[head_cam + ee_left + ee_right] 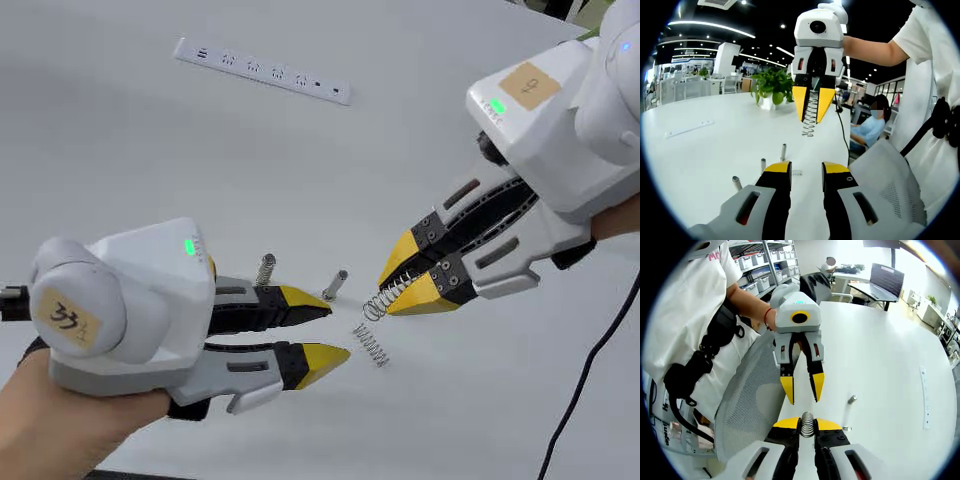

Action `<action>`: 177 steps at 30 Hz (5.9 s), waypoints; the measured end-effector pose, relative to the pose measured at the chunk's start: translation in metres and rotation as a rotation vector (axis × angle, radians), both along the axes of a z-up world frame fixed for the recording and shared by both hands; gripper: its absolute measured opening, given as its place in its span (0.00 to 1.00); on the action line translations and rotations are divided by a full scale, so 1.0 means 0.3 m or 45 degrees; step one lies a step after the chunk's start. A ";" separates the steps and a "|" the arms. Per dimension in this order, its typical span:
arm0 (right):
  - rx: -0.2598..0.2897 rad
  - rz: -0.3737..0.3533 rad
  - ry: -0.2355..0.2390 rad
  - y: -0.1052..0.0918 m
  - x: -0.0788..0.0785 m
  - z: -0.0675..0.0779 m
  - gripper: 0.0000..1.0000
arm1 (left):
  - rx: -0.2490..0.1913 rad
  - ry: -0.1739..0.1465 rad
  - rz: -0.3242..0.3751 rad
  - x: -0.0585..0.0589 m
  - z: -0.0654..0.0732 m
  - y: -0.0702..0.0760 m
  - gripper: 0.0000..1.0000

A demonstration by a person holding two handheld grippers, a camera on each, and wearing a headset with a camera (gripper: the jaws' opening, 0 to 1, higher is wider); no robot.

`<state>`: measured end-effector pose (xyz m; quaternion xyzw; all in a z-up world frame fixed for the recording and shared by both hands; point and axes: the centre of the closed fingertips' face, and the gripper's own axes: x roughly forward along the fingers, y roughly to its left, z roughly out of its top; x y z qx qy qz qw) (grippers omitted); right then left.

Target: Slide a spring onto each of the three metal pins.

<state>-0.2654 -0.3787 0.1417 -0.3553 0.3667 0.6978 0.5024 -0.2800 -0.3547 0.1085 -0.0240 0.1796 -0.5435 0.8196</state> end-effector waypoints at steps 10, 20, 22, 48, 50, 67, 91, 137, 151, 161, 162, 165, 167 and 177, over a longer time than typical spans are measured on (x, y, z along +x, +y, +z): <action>-0.098 -0.105 -0.110 -0.009 0.106 -0.051 0.07 | 0.087 -0.025 0.082 0.016 -0.051 0.090 0.30; -0.233 -0.097 -0.203 -0.034 0.199 -0.157 0.07 | 0.151 -0.057 0.160 0.039 -0.097 0.168 0.48; -0.245 -0.094 -0.205 -0.029 0.205 -0.170 0.07 | 0.146 -0.064 0.164 0.038 -0.100 0.178 0.52; -0.366 -0.075 -0.197 0.002 0.239 -0.330 0.07 | 0.068 -0.054 0.181 0.054 -0.139 0.226 0.91; -0.371 -0.076 -0.195 -0.001 0.242 -0.335 0.07 | 0.065 -0.054 0.180 0.055 -0.141 0.225 0.91; -0.371 -0.079 -0.178 0.002 0.245 -0.352 0.07 | 0.048 -0.041 0.169 0.055 -0.144 0.216 0.91; -0.391 -0.065 -0.169 -0.002 0.246 -0.389 0.07 | 0.029 -0.029 0.169 0.053 -0.147 0.212 0.90; -0.410 -0.052 -0.165 -0.009 0.266 -0.515 0.08 | 0.015 -0.002 0.170 0.049 -0.162 0.222 0.87; -0.417 -0.049 -0.172 -0.009 0.261 -0.547 0.08 | 0.014 0.000 0.171 0.047 -0.164 0.226 0.87; -0.400 -0.061 -0.164 -0.003 0.254 -0.550 0.09 | 0.023 0.002 0.174 0.046 -0.164 0.231 0.86; -0.399 -0.062 -0.164 -0.002 0.254 -0.550 0.09 | 0.023 0.002 0.173 0.045 -0.163 0.230 0.86; -0.393 -0.068 -0.164 0.001 0.253 -0.550 0.11 | 0.028 0.002 0.170 0.042 -0.163 0.231 0.86; -0.388 -0.074 -0.165 0.002 0.254 -0.547 0.12 | 0.030 0.002 0.170 0.041 -0.161 0.232 0.86; -0.321 -0.138 -0.186 0.003 0.268 -0.500 0.18 | 0.056 -0.011 0.147 0.040 -0.145 0.226 0.86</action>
